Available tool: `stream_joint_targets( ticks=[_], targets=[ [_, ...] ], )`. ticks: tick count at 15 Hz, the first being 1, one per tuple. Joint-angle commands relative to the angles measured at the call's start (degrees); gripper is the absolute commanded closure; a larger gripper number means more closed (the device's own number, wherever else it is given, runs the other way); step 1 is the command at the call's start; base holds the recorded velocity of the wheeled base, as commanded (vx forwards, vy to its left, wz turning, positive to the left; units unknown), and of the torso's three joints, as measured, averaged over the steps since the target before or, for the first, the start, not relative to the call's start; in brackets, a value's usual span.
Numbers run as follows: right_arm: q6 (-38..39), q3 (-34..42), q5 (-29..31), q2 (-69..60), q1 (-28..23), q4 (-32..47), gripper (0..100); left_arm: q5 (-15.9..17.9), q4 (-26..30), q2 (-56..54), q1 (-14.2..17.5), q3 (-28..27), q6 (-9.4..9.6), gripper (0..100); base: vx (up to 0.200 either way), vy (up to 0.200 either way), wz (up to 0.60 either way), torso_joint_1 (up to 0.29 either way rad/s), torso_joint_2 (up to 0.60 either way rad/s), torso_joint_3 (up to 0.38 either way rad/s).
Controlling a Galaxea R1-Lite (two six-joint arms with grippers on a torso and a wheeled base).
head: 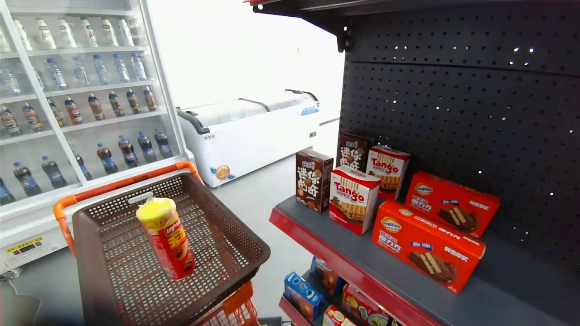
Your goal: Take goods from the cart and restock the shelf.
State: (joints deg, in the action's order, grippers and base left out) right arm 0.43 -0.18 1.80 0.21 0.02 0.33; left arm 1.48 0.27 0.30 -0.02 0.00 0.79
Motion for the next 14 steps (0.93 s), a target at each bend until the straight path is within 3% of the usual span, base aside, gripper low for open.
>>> stream_joint_targets(
  ticks=[1, 8, 14],
  targets=[
    [0.0, 0.0, 0.0, 0.0, 0.1, 0.0, 0, 0.0, 0.0, 0.0, 0.0, 0.0, 0.00, 0, 0.000, 0.000, 0.00, 0.000, 0.00, 0.000],
    [0.0, 0.0, 0.0, 0.0, 0.1, 0.0, 0, 0.5, -0.1, 0.0, 0.0, 0.0, 0.61, 0, 0.000, 0.000, 0.00, 0.000, 0.00, 0.000],
    [0.0, 0.0, 0.0, 0.0, 0.1, 0.0, 0, 0.3, -0.1, 0.0, 0.0, 0.0, -0.09, 0, 0.000, 0.000, 0.00, 0.000, 0.00, 0.000]
  ],
)
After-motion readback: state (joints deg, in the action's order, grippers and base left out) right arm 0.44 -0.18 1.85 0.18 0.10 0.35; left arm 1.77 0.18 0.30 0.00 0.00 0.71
